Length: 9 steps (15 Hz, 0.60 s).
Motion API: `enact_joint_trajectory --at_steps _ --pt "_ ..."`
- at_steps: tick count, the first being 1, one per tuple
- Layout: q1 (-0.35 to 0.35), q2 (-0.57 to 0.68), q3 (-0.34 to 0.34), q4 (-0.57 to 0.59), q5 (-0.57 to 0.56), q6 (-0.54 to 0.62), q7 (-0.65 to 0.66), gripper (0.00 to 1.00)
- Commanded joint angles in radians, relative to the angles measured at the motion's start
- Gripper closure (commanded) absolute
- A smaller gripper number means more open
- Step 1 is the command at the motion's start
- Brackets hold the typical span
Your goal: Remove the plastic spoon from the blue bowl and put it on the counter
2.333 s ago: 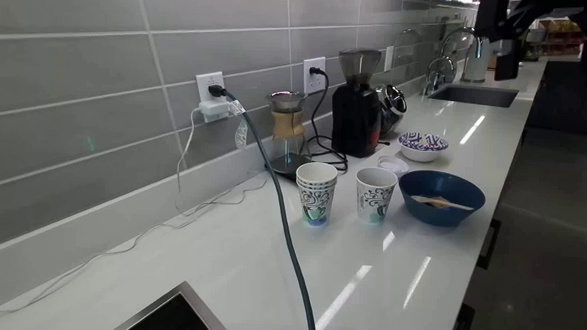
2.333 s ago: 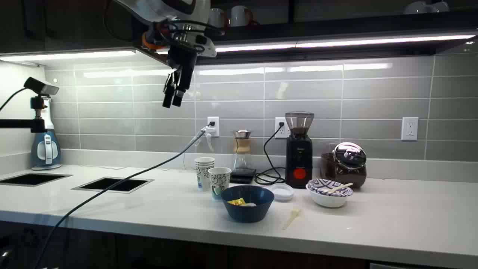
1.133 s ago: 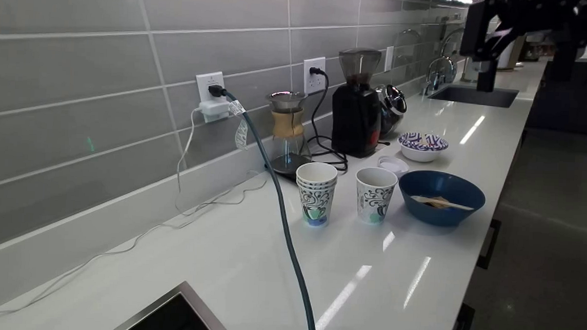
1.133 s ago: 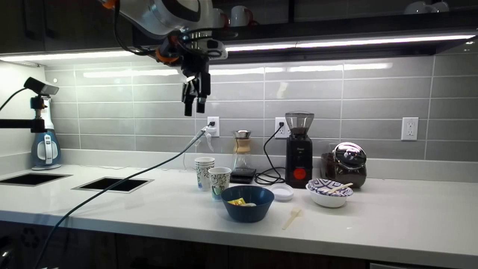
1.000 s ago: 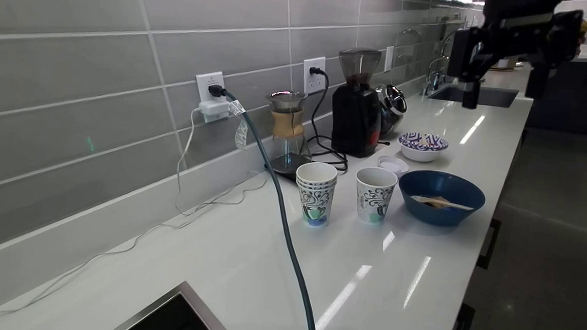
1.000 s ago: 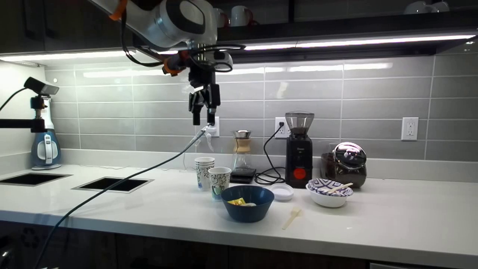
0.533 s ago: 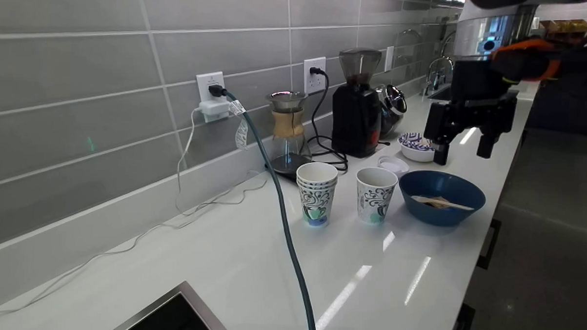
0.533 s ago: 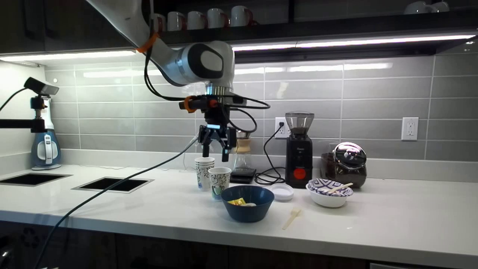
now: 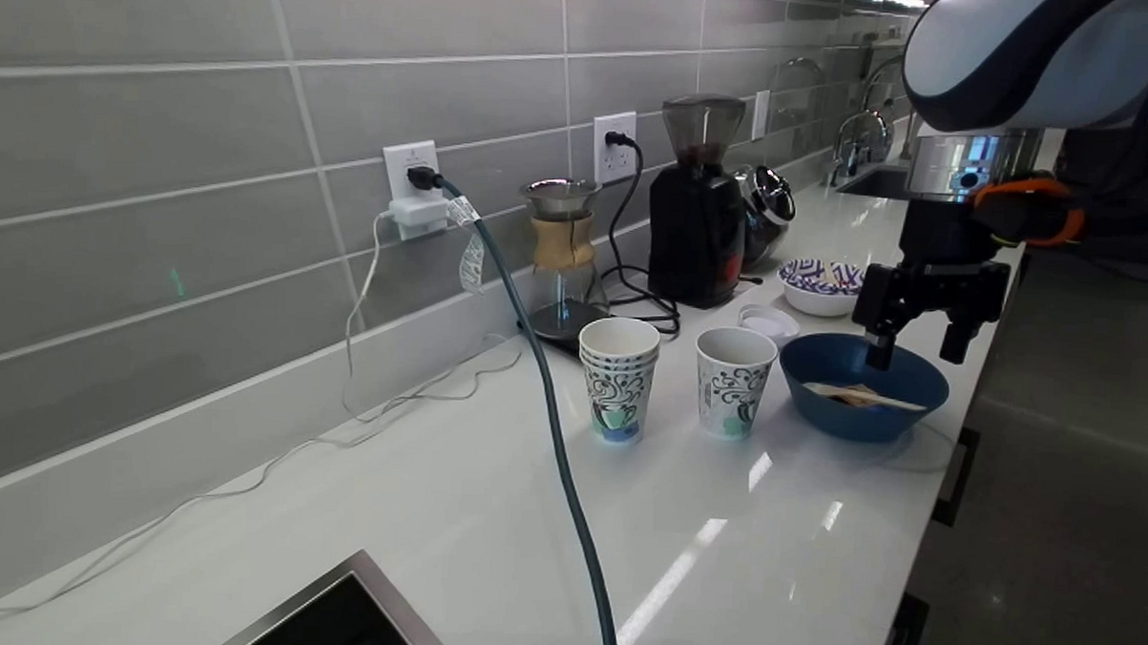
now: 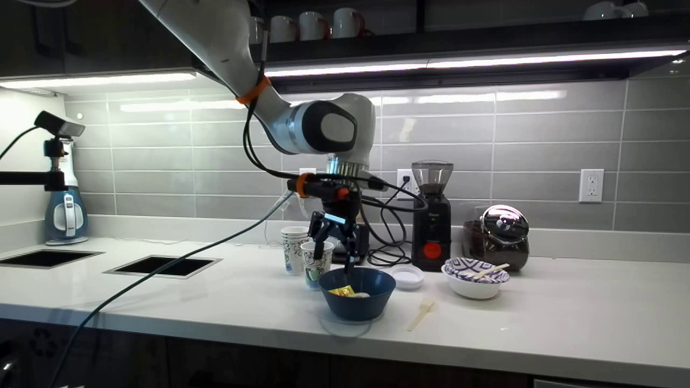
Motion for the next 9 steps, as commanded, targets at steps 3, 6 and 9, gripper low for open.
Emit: enact_joint_trajectory --at_steps 3,6,9 --pt "0.004 0.003 0.0 0.011 0.001 -0.002 0.0 0.0" --pt "0.015 0.011 0.005 0.003 -0.046 0.074 -0.026 0.0" --pt "0.019 0.04 0.009 0.008 -0.066 0.128 -0.045 0.0"
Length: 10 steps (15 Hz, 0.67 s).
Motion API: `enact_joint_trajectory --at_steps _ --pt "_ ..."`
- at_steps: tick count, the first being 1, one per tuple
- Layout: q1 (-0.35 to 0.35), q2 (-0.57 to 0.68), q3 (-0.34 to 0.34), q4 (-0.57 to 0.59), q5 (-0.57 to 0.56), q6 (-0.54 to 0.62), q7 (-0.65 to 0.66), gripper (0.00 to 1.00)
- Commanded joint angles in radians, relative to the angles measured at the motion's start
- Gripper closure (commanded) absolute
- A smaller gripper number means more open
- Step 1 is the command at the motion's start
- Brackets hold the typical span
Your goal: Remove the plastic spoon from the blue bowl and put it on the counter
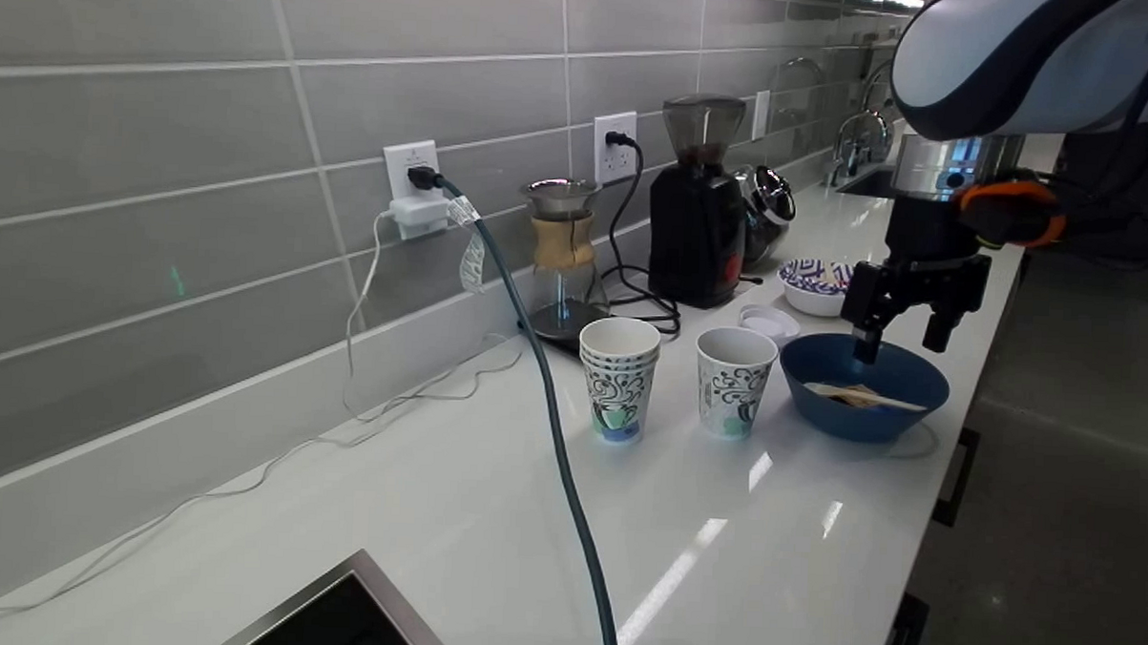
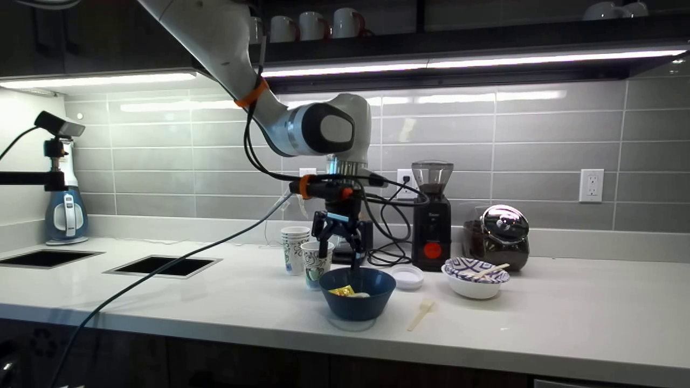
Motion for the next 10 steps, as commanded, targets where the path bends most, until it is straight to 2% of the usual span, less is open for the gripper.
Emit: enact_joint_trajectory --at_steps 1,8,10 --pt "0.008 0.037 0.005 0.001 -0.031 0.077 -0.039 0.0" --pt "0.007 0.097 0.007 0.013 -0.057 0.121 -0.083 0.0" --pt "0.004 0.11 0.011 0.016 -0.05 0.129 -0.096 0.21"
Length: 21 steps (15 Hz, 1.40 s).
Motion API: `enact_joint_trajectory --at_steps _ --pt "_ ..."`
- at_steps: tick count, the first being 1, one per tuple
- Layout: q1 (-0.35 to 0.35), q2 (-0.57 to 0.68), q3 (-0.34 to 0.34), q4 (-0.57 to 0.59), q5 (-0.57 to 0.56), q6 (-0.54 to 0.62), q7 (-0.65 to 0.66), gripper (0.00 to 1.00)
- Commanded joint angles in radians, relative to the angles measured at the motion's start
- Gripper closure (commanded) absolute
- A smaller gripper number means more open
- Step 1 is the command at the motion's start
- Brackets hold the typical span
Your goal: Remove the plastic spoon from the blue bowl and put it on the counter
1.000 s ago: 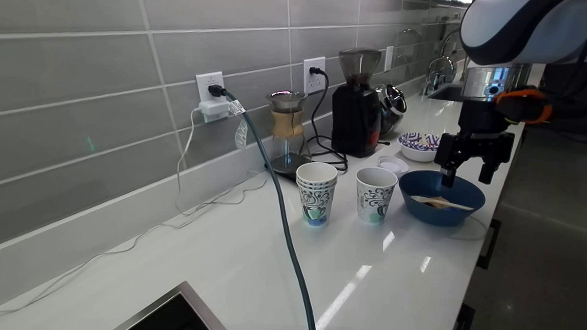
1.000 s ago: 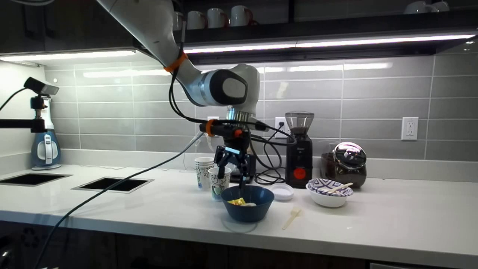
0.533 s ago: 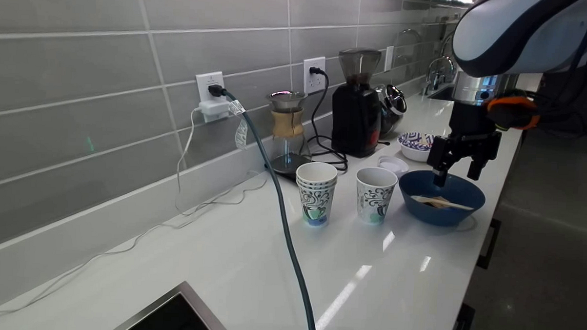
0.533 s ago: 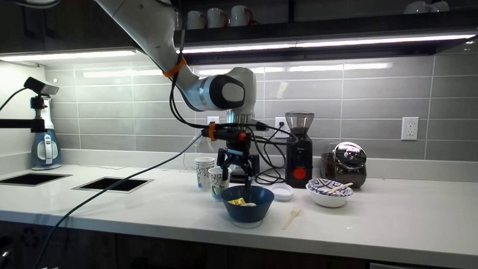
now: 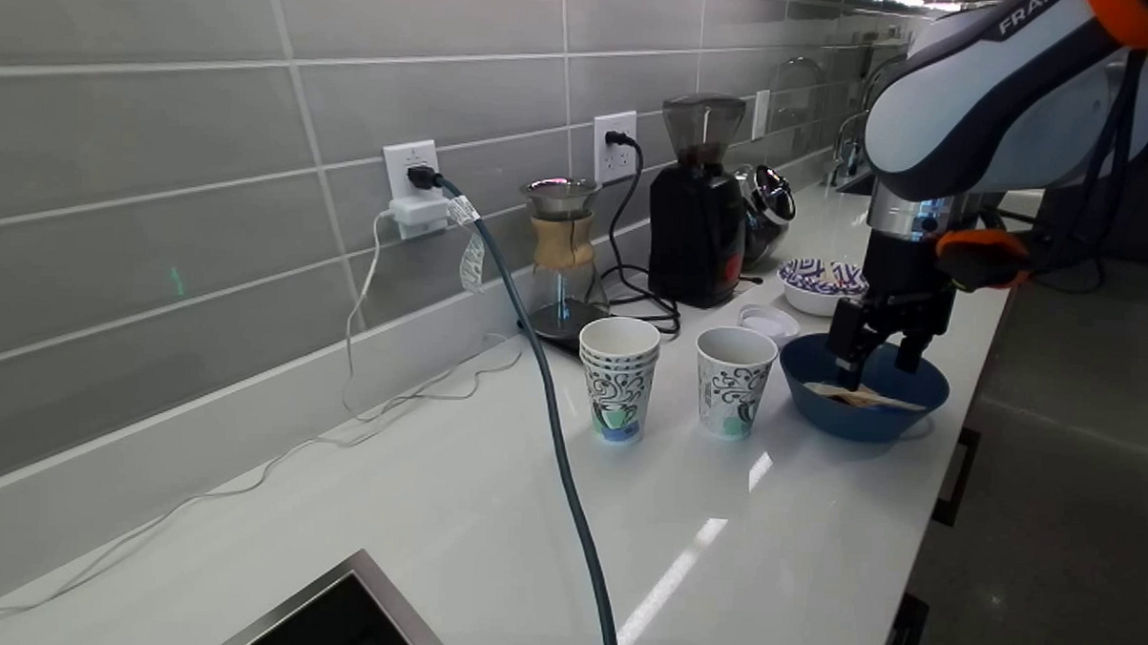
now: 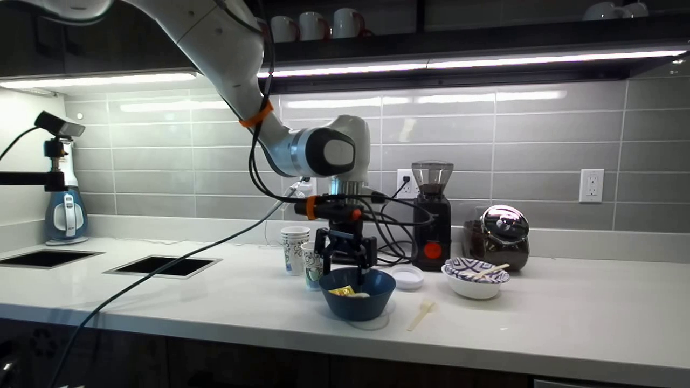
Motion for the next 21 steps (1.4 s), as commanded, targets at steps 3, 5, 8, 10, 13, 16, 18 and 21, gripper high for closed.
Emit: enact_joint_trajectory --at_steps 3,5,8,10,13,16,18,21 --pt "0.001 0.049 -0.001 0.02 -0.029 0.045 -0.021 0.44" --pt "0.003 0.062 -0.007 0.024 -0.047 0.053 -0.011 0.47" --pt "0.007 0.079 -0.017 0.024 -0.088 0.077 0.001 0.44" --pt "0.005 0.088 -0.017 0.024 -0.097 0.088 -0.005 0.44" --pt "0.002 0.093 -0.01 0.024 -0.088 0.098 -0.017 0.72" --pt "0.002 0.081 -0.006 0.026 -0.08 0.094 -0.013 0.95" --pt "0.0 0.072 -0.006 0.025 -0.078 0.079 -0.013 1.0" --pt "-0.002 0.047 -0.011 0.02 -0.079 0.077 -0.005 0.97"
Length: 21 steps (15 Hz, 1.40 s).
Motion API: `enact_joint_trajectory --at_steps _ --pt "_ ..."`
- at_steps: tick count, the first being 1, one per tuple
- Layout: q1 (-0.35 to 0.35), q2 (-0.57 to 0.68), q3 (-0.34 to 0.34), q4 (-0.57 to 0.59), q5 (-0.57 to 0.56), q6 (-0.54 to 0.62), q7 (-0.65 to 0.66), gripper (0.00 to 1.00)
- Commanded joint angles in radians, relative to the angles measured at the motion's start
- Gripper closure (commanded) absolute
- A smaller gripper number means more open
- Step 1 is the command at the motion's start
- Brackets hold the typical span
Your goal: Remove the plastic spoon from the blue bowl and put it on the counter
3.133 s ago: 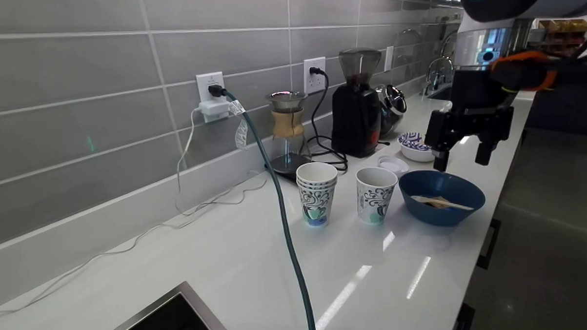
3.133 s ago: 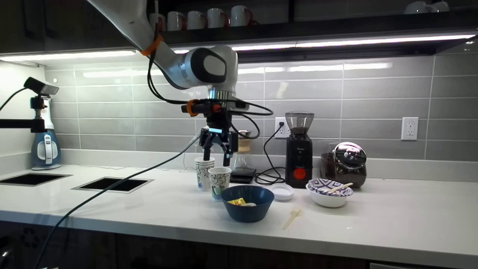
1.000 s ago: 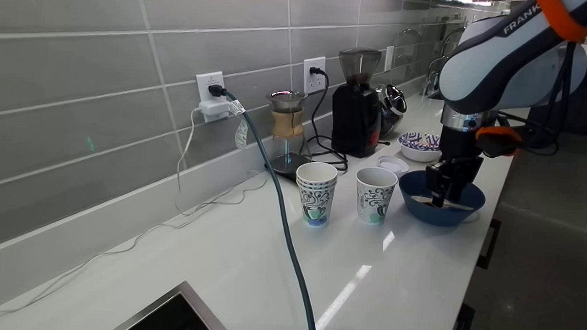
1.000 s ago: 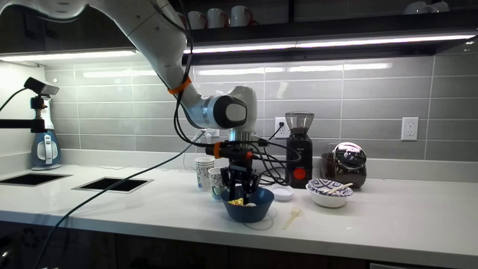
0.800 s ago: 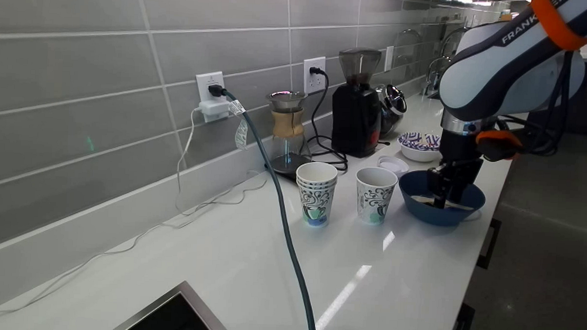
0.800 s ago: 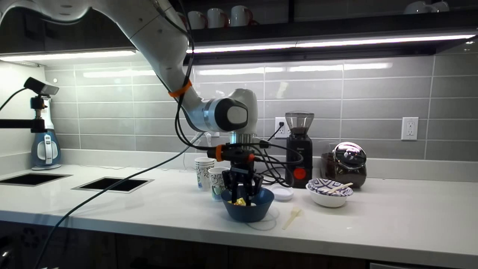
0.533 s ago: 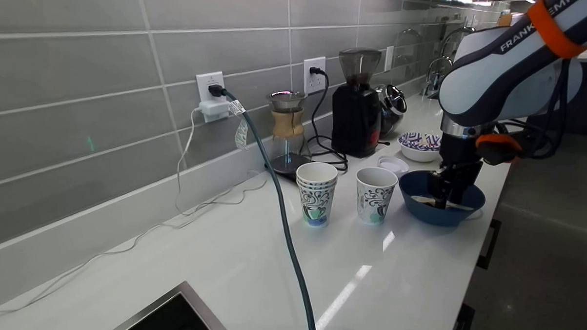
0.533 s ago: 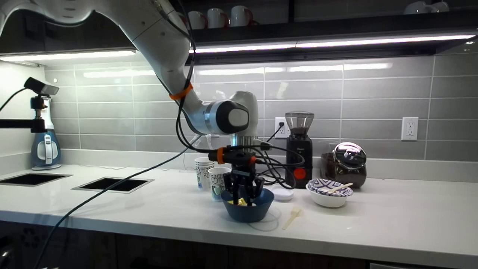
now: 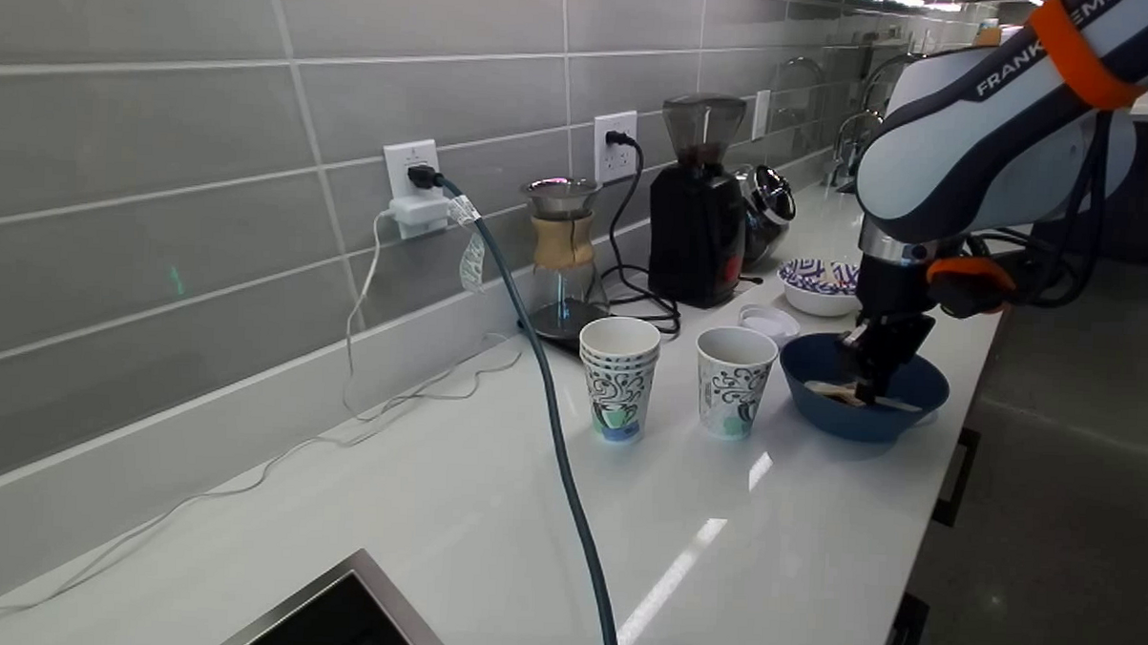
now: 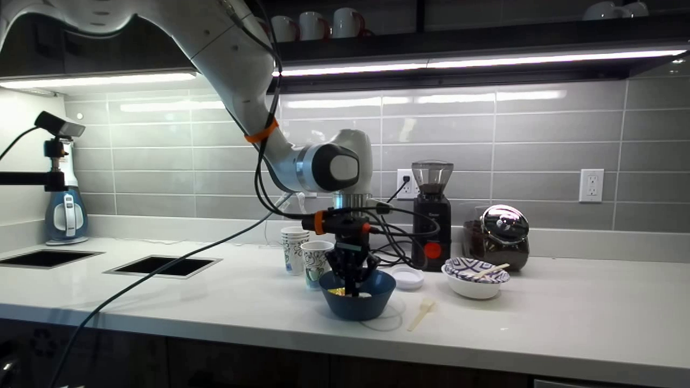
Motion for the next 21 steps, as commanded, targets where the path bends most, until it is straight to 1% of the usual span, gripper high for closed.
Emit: enact_joint_trajectory --at_steps 1,7,9,11,14,15,16,18,21 --pt "-0.005 -0.037 -0.002 0.002 -0.002 -0.01 0.002 0.97" --pt "-0.028 -0.156 -0.003 -0.011 0.049 -0.086 -0.01 0.97" --pt "-0.032 -0.174 -0.024 -0.006 0.025 -0.092 0.03 0.97" --pt "-0.039 -0.182 -0.047 -0.006 -0.008 -0.074 0.077 0.97" --pt "-0.051 -0.145 -0.092 -0.001 -0.083 0.023 0.147 0.97" --pt "-0.057 -0.127 -0.098 0.004 -0.072 0.054 0.152 0.97" --pt "-0.059 -0.105 -0.11 0.005 -0.092 0.108 0.171 0.97" --pt "-0.063 -0.045 -0.129 0.02 -0.117 0.184 0.175 0.97" --pt "-0.06 0.056 -0.156 0.055 -0.15 0.267 0.18 0.97"
